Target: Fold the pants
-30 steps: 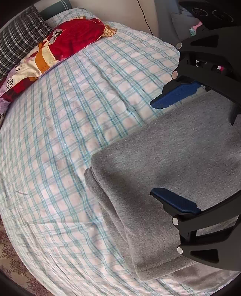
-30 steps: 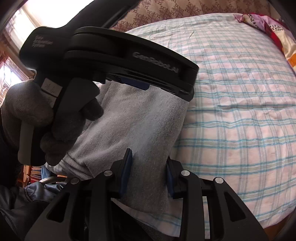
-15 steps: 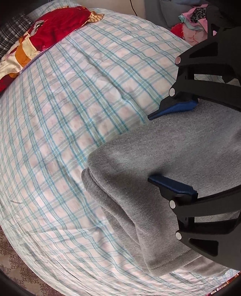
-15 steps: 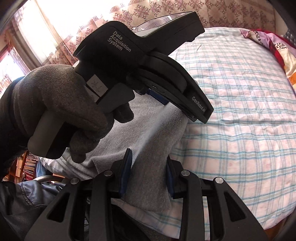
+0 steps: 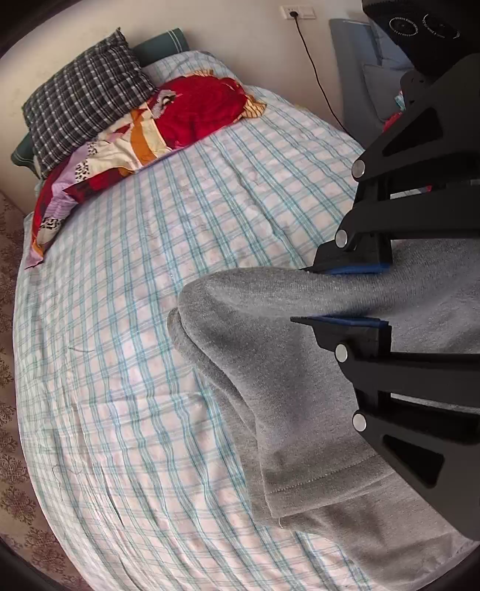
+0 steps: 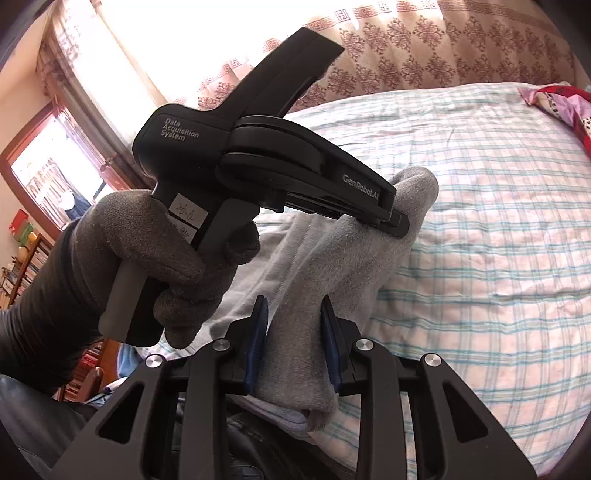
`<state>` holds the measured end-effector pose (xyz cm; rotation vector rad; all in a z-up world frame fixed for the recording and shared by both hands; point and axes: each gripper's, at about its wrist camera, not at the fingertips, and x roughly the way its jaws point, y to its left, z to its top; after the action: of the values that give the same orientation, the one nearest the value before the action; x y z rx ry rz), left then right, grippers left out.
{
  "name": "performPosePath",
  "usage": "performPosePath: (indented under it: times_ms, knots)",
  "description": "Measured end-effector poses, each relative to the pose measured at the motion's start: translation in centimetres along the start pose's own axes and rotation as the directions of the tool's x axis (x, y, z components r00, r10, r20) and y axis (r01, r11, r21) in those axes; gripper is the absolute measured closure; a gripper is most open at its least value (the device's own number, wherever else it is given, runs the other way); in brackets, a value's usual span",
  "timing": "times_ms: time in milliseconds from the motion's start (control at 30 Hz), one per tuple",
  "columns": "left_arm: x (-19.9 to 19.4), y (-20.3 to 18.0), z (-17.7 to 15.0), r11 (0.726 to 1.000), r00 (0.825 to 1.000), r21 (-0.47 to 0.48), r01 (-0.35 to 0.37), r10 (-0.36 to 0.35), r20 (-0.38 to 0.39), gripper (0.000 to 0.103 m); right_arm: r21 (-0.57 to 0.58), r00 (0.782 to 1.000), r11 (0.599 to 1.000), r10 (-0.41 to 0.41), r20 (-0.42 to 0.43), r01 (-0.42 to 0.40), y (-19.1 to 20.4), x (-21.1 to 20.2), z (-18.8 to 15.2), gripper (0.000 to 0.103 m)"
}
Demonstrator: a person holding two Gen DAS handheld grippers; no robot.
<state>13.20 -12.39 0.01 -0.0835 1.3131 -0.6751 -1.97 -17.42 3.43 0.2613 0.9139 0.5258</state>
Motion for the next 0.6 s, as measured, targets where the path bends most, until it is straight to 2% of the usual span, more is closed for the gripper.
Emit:
performPosePath:
  times_ms: [100,233,300,333,400,467,600]
  knots:
    - [-3.1,2.4,-0.9,0.995,0.994,-0.051,0.085,-0.081,0.07,0.086,-0.032,0.999,0.998,0.05,-0.002,-0.05,1.4,-0.1,1.2,0.075]
    - [-6.7,6.1,-2.6,0.98,0.978,-0.118,0.157,-0.137,0.159,0.086,-0.037,0.993,0.992,0.121,-0.018,-0.121,3.4,0.5,2.6,0.071]
    - [-8.3,8.1,-3.8,0.972,0.97,-0.151,0.18,-0.15,0.193,0.086,-0.027,0.986,0.986,0.164,-0.011,-0.165,3.2,-0.1,3.4,0.065]
    - [-9.1,9.1,-4.5,0.968,0.967,-0.17,0.185,-0.148,0.208,0.087,-0.019,0.984,0.984,0.178,-0.003,-0.178,3.1,-0.2,3.7,0.057]
    - [-10.4,11.2,-5.9,0.958,0.96,-0.202,0.201,-0.151,0.237,0.087,-0.003,0.979,0.979,0.202,0.016,-0.202,3.3,-0.5,4.3,0.055]
    - [-11.5,13.0,-7.2,0.948,0.953,-0.233,0.216,-0.153,0.262,0.087,0.016,0.979,0.979,0.202,0.034,-0.203,3.1,-0.5,4.9,0.055]
    - [-13.2,16.0,-9.4,0.934,0.941,-0.267,0.237,-0.152,0.304,0.087,0.06,0.989,0.988,0.143,0.039,-0.145,2.5,0.4,5.3,0.055]
